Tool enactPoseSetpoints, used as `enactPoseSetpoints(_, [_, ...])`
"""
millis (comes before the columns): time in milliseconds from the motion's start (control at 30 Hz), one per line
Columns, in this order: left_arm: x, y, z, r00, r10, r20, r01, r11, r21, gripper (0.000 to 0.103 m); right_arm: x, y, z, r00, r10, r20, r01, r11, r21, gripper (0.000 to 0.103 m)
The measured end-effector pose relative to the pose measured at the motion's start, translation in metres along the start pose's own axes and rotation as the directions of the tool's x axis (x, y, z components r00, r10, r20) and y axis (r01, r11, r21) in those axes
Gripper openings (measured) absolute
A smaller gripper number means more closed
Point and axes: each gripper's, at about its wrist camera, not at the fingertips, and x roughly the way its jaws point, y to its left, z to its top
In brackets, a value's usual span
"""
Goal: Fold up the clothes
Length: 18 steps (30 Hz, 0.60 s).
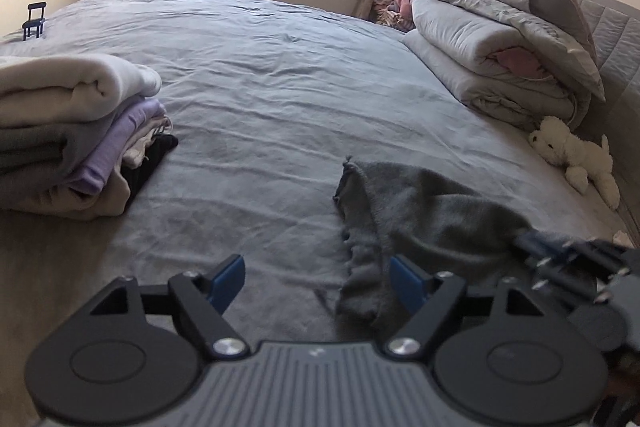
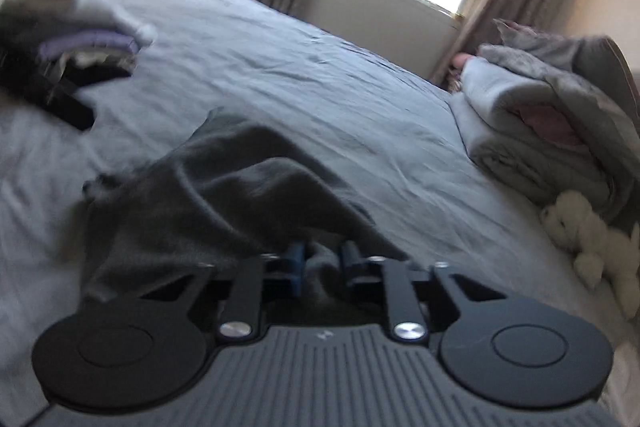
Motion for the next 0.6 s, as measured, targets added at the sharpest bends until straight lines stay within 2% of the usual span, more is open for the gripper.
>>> enactPoseSetpoints(67, [-0.001,0.001,0.001,1.000,-0.006,-0.002,0.006,1.000,-0.010,0.081,-0.009,-0.007,0.006,0.999,-0.007,0.039,0.005,0.999,0.049,0.013])
enactPoseSetpoints(167, [0.001,0.002,-0.001,0.999,-0.036,-0.005,0.036,0.999,-0.003,0.081,-0.045,-0.023,0.023,0.982,-0.015,0.187,-0.012,0.990,0.140,0.013])
enactPoseSetpoints(267, [0.004,-0.006,-0.004,0.997,-0.077,-0.011,0.078,0.997,0.015,0.081,-0.082,-0.032,0.035,0.948,-0.012,0.319,-0.045,0.985,0.169,0.013])
enactPoseSetpoints(400, [0.005,-0.019,-0.007,0.992,-0.125,-0.007,0.125,0.992,0.034,0.085,-0.126,-0.044,0.041,0.885,-0.036,0.465,-0.074,0.974,0.216,0.013])
enactPoseSetpoints(533, [0.008,-0.035,-0.011,0.988,-0.154,-0.002,0.154,0.985,0.074,0.086,-0.153,-0.054,0.041,0.833,-0.049,0.551,-0.123,0.955,0.270,0.013])
enactPoseSetpoints(600, [0.009,-0.040,-0.012,0.986,-0.165,0.000,0.164,0.982,0.088,0.086,-0.161,-0.054,0.043,0.822,-0.034,0.568,-0.143,0.954,0.263,0.013])
